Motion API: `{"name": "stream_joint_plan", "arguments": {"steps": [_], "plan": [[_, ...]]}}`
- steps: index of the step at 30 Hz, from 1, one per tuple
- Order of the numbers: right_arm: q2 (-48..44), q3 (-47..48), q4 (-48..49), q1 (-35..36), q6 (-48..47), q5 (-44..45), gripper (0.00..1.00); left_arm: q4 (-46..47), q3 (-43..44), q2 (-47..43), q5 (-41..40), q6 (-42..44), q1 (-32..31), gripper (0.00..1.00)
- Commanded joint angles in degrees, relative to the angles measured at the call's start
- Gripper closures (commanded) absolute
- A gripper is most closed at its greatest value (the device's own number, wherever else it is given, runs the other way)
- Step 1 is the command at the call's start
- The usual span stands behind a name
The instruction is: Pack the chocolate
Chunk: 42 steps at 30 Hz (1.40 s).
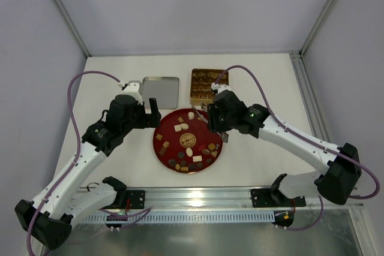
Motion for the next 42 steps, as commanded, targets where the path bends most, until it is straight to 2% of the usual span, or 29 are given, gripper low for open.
{"name": "stream_joint_plan", "arguments": {"steps": [1,31,42], "plan": [[-1.13,-2.54,2.47,1.83,3.45,1.83,0.55,1.52,0.42,-1.16,0.31,0.13,-0.12,0.0],[8.36,-2.2,4.05,2.01,4.24,3.86,0.56,1.52,0.51,-0.99,-0.04,0.3,-0.12,0.0],[9.86,-1.14,3.61,1.92,3.63,4.47,0.63,1.52,0.51,-1.25,-0.13,0.22,-0.12,0.0]]}}
